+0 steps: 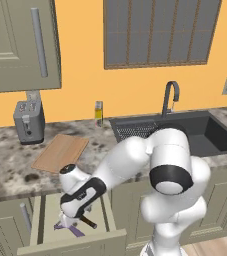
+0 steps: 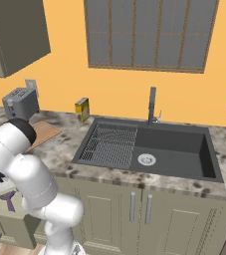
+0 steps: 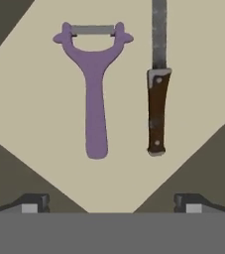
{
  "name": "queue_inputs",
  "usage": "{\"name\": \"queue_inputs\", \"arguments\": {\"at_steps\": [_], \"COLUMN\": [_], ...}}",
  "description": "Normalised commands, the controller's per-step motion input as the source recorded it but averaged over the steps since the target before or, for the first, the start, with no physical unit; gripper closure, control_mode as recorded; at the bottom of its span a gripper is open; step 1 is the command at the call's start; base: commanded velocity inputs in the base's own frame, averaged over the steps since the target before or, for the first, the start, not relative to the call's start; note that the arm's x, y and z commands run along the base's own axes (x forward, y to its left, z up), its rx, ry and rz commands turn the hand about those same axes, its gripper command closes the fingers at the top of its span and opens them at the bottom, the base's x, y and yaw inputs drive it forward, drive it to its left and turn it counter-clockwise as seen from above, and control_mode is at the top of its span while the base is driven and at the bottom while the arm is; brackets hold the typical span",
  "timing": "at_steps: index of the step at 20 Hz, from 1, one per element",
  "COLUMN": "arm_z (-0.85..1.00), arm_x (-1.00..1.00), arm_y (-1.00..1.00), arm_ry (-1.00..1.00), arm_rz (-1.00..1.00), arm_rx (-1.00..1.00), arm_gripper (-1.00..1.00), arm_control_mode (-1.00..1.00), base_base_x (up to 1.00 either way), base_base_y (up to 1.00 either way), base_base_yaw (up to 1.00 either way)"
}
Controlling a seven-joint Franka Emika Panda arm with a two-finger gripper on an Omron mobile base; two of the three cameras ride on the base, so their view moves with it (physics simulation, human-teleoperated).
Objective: Open the drawer on the left and place the cutting tools on the cutting board.
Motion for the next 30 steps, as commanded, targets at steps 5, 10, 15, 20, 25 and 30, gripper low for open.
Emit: {"name": "queue_inputs", "arguments": {"at_steps": [5, 10, 15, 20, 25, 30], "arm_z": [-0.15, -0.06, -0.11, -0.18, -0.02, 0.0], "arm_x": [0.1, 0.15, 0.11, 0.19, 0.02, 0.07], "arm_y": [0.13, 0.17, 0.21, 0.29, 0.06, 0.3], "arm_ry": [-0.11, -0.03, 0.0, -0.01, 0.0, 0.0], "arm_rz": [-0.09, -0.12, -0.11, -0.11, -0.01, 0.0], "arm_rx": [0.0, 0.04, 0.07, 0.02, 0.0, -0.01], "arm_gripper": [-1.0, -1.0, -1.0, -1.0, -1.0, -1.0], "arm_control_mode": [-1.0, -1.0, -1.0, -1.0, -1.0, -1.0], "base_base_x": [0.0, 0.0, 0.0, 0.0, 0.0, 0.0], "base_base_y": [0.0, 0.0, 0.0, 0.0, 0.0, 0.0], "base_base_yaw": [0.0, 0.0, 0.0, 0.0, 0.0, 0.0]}}
